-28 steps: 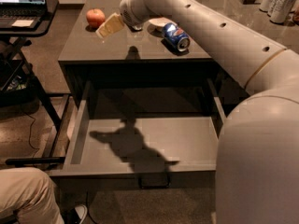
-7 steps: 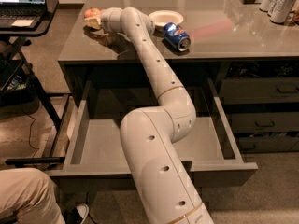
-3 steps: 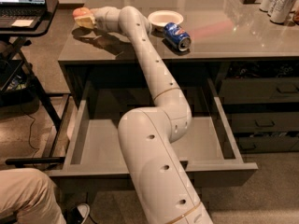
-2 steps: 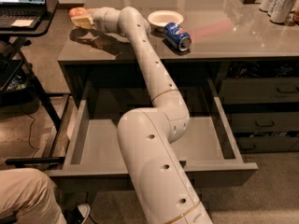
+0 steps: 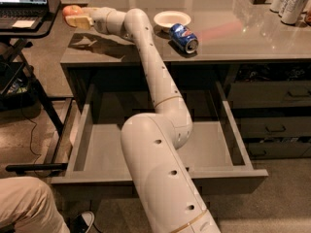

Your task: Place apple into top drawer

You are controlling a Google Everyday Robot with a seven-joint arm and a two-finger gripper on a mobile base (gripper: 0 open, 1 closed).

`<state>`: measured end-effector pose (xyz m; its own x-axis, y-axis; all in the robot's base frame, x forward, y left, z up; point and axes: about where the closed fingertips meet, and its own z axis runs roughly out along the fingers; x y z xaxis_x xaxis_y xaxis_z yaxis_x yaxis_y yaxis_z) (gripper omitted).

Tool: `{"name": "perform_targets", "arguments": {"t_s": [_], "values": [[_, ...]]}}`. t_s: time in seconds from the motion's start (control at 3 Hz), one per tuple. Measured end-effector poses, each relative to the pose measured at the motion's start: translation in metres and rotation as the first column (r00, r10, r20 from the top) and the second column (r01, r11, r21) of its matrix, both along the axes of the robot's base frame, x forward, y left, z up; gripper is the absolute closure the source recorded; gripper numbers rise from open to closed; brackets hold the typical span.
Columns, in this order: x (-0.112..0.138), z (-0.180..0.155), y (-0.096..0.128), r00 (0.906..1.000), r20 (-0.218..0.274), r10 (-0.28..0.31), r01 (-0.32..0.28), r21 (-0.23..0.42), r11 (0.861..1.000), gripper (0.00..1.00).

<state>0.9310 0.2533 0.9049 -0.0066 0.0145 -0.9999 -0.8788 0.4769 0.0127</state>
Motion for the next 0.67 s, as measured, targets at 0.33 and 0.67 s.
{"name": "perform_targets", "arguments": {"t_s": [0.33, 0.67], "values": [[-0.01, 0.009, 0.008, 0.9994, 0.003, 0.034, -0.034, 0.008, 0.999, 1.0], [-0.024, 0.019, 0.012, 0.9945, 0.015, 0.103, -0.104, 0.087, 0.991, 1.0]]}}
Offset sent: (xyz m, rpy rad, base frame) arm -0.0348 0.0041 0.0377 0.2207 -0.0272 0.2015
